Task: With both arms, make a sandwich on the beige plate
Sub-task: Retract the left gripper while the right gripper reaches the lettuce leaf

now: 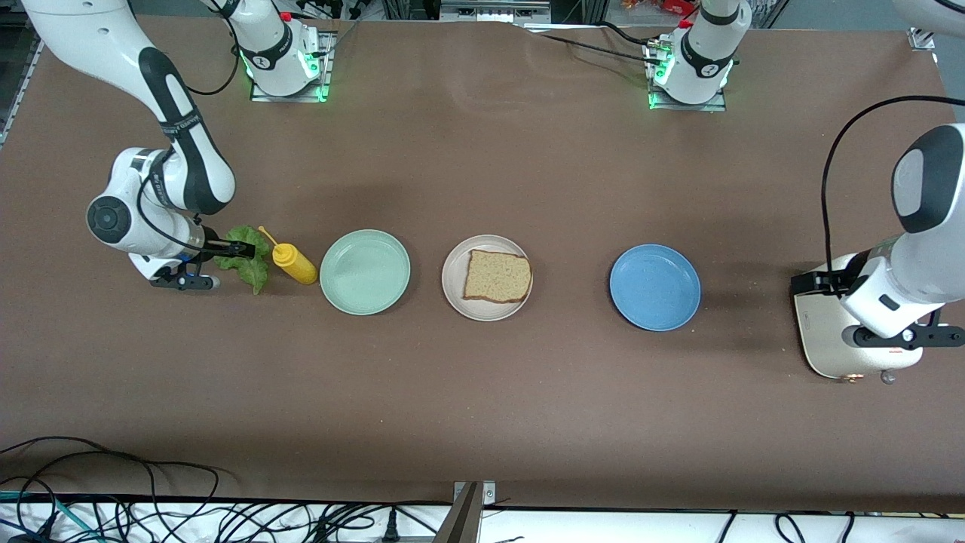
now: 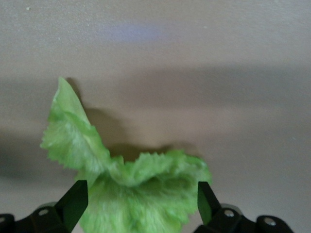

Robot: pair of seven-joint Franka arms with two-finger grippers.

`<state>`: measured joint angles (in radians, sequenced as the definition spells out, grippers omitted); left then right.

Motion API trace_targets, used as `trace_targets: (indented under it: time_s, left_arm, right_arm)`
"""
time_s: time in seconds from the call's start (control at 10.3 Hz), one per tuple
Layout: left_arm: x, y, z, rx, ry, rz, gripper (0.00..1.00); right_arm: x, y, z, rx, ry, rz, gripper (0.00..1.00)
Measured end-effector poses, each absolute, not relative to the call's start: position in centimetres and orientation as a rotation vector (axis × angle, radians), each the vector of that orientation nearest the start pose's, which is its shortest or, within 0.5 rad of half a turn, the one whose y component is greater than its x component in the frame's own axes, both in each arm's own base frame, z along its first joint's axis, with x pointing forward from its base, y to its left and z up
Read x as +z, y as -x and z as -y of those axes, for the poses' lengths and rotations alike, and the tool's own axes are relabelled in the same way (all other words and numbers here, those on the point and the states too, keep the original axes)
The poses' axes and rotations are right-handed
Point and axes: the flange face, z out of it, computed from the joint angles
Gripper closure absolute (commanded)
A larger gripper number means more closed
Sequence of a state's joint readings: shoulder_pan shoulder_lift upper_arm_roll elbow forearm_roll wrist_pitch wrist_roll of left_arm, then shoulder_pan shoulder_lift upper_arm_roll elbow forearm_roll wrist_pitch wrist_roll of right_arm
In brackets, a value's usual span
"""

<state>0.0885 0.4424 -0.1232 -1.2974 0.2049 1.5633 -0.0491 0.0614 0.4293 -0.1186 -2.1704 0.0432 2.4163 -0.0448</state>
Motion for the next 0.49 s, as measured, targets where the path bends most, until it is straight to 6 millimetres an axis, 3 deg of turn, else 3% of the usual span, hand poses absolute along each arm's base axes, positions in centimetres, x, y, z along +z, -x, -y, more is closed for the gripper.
trace_targets:
  time_s: [0.1, 0.19, 0.29, 0.49]
  left_arm:
    - [48.6, -66.2, -2.2, 0.262, 2.967, -0.005, 0.00]
    - [48.8, -64.9, -2.3, 0.287, 2.978, -0.001, 0.00]
    - [48.9, -63.5, -2.3, 0.313, 3.003, 0.013, 0.00]
    - [49.8, -60.7, -2.7, 0.335, 3.021, 0.025, 0.00]
  right_arm:
    - [17.3, -54.2, 3.1, 0.280, 3.145, -0.060, 0.12]
    - [17.0, -54.2, 3.2, 0.277, 3.147, -0.060, 0.40]
    - [16.9, -54.2, 3.1, 0.278, 3.146, -0.061, 0.58]
    - [17.0, -54.3, 2.9, 0.272, 3.144, -0.058, 0.86]
